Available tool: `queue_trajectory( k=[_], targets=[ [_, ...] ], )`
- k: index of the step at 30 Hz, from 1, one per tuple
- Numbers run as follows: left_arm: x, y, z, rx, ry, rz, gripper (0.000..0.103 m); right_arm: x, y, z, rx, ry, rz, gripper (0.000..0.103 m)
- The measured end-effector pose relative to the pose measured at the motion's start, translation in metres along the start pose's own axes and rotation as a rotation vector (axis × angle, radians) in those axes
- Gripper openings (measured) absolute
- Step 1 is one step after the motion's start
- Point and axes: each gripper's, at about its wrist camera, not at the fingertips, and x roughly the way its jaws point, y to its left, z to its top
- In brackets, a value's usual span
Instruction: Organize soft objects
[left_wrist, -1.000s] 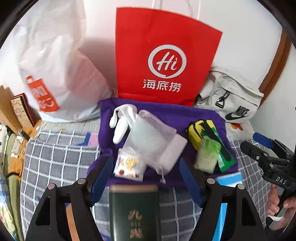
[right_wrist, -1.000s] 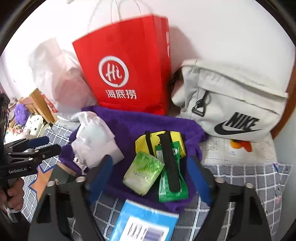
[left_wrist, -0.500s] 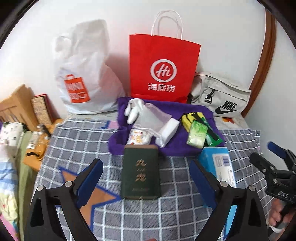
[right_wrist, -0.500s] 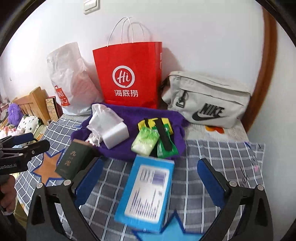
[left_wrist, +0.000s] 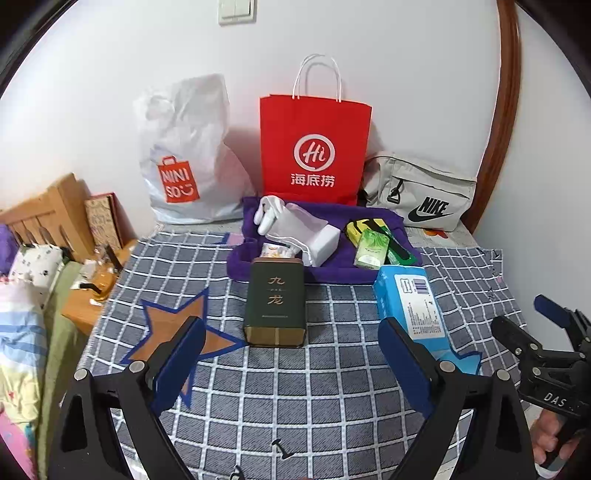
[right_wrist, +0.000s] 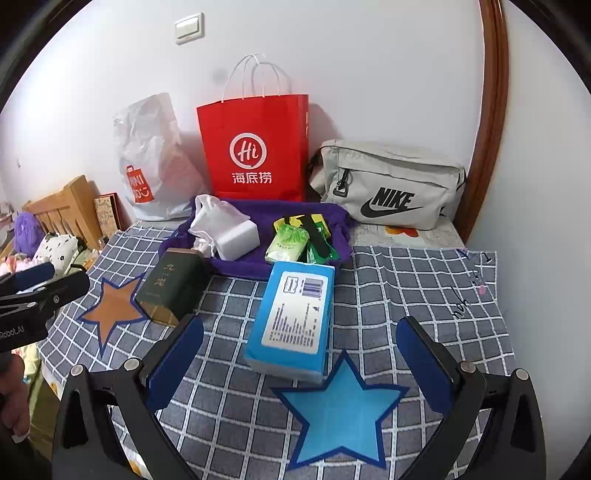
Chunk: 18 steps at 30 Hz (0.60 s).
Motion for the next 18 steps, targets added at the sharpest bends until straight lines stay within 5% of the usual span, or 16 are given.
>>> queue_trajectory(
  k=[18],
  targets=[
    [-0.028, -0.001, -0.029, -0.021, -0.023, -0.014, 0.095, -0.029, -0.005, -0.023, 0.019, -0.030, -0.010, 0.103]
  ],
)
